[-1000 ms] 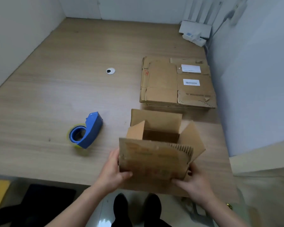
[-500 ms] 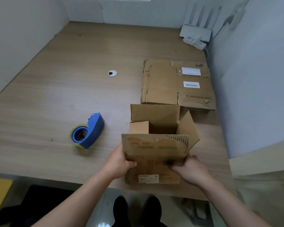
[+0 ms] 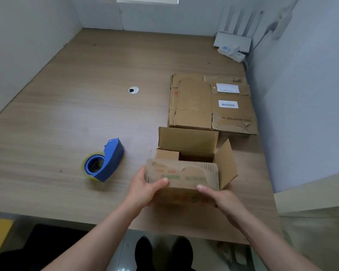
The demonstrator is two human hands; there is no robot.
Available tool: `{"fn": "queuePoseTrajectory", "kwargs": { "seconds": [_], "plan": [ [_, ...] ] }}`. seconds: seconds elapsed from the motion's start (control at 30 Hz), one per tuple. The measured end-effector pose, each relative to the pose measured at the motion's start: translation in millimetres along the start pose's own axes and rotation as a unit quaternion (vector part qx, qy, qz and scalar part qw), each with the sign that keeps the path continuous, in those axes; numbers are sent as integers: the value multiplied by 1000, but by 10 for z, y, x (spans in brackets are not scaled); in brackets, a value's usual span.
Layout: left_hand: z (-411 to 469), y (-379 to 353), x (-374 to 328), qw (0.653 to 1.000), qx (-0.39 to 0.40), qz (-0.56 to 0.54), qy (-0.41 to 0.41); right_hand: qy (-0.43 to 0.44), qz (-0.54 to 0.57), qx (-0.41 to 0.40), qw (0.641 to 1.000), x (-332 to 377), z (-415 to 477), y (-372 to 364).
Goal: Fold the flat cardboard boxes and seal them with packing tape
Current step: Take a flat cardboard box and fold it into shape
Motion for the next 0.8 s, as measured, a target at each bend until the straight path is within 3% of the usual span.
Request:
{"fn": "queuePoseTrajectory", "kwargs": {
  "seconds": [0.2, 0.27, 0.33, 0.47, 0.63, 0.8],
  "plan": [
    [75, -8, 291, 995, -74, 67, 12, 25, 27, -123, 992, -319, -40, -16],
    [137, 28, 270, 989, -79, 122, 32, 94, -145, -174, 969, -80, -110, 37],
    [190, 10, 163, 975, -62, 212, 33, 133, -356, -146, 913, 110, -111, -126],
    [330, -56, -73, 942, -20, 336, 5, 107, -480, -100, 865, 32, 23, -188],
    [441, -44, -245, 911, 18, 412, -16, 136, -431, -81, 888, 75, -7, -111],
    [223, -154, -269, 869, 17, 486, -86, 214, -244, -89, 942, 11, -109, 15]
  ]
}}
Point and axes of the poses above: each hand's wrist, its own z-axis towards the middle knuckle, its own y-axis out of the back of the hand, x = y × z, the point moved 9 cm from there along z, towards the middle knuckle, and after that the axes turned 9 degrees about x, right-handed, at the moved point
